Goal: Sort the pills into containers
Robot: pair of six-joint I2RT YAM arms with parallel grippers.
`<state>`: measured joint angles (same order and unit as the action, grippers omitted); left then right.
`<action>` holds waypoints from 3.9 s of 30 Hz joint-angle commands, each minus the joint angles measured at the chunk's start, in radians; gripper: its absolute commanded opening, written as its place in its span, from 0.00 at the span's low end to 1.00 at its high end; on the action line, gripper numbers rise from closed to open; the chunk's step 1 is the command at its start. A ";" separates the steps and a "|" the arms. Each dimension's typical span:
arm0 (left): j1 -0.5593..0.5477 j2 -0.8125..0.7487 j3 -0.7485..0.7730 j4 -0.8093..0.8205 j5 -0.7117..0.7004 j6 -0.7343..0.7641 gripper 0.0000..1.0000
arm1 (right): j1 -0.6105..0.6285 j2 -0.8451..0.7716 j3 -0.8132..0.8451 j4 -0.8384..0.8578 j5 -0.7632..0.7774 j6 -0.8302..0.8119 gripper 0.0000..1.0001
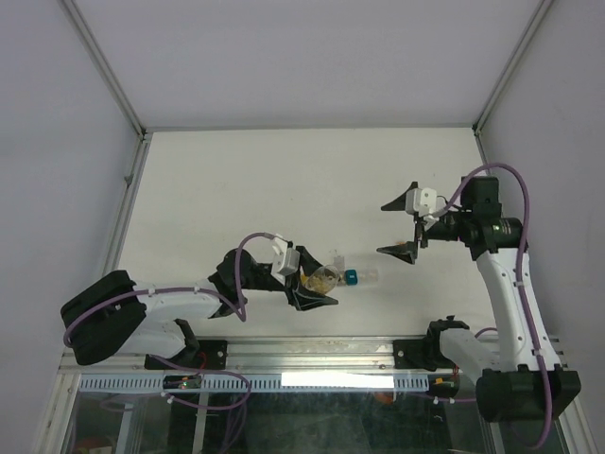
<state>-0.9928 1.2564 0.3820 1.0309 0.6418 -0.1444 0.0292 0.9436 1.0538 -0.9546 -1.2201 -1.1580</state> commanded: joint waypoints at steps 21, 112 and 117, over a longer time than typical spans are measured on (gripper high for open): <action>0.101 0.135 0.168 0.004 0.144 0.066 0.00 | -0.144 0.398 0.007 -0.066 0.281 -0.348 0.98; 0.086 0.105 0.109 -0.111 0.055 0.031 0.00 | 0.458 0.195 0.066 0.096 0.054 0.373 0.22; 0.083 0.121 0.117 -0.111 0.055 0.018 0.00 | 0.487 0.195 0.064 0.097 0.048 0.370 0.22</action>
<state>-0.8982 1.3750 0.4530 0.8742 0.7067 -0.1005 0.4931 1.1496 1.1152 -0.8948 -1.1522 -0.8040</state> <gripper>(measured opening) 0.522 0.439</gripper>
